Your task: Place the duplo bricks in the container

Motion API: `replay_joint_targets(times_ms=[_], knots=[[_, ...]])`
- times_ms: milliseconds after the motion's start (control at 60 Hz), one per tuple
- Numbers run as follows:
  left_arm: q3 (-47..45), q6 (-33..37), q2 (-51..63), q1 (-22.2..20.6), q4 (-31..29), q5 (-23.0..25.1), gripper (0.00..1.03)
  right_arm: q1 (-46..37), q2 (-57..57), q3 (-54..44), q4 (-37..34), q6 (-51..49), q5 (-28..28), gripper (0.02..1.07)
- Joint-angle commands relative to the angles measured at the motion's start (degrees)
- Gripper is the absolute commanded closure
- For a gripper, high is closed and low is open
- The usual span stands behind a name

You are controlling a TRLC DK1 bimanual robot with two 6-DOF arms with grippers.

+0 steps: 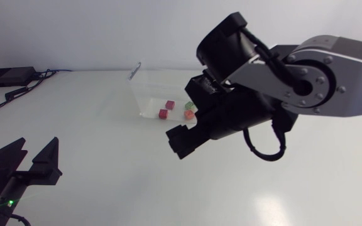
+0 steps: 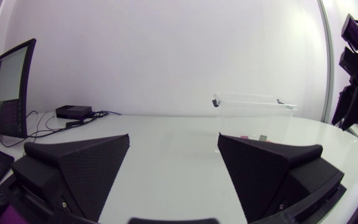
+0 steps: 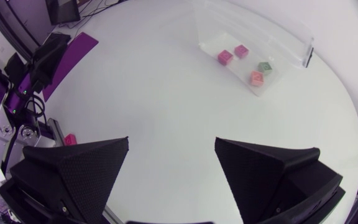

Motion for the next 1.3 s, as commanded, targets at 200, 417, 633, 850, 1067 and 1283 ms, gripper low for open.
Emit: replay_joint_targets(times_ms=[200, 417, 633, 850, 1067, 1283], knots=[[-1.0, -1.3, -0.6, 0.4, 0.5, 0.0, 0.04, 6.0, 3.8, -1.0, 1.7, -1.1, 0.3, 0.07], [-1.0, -1.3, -0.6, 0.4, 0.5, 0.0, 0.04, 7.2, 3.5, -1.9, 2.2, -0.8, 0.5, 0.07], [-1.0, -1.2, -0.6, 0.4, 0.6, 0.0, 0.04, -1.4, -9.2, -10.7, 8.6, -0.9, 5.4, 0.07], [-1.0, -1.3, -0.6, 0.4, 0.6, 0.0, 0.04, -19.3, -25.5, -22.7, 18.2, -4.4, 11.7, 0.07], [-1.0, -1.3, -0.6, 0.4, 0.6, 0.0, 0.04, -27.9, -40.2, -34.1, 26.5, -7.2, 14.2, 0.07], [-1.0, -1.2, -0.6, 0.3, 0.5, 0.0, 0.04, -29.2, -53.0, -44.9, 35.3, -8.7, 14.0, 0.07]])
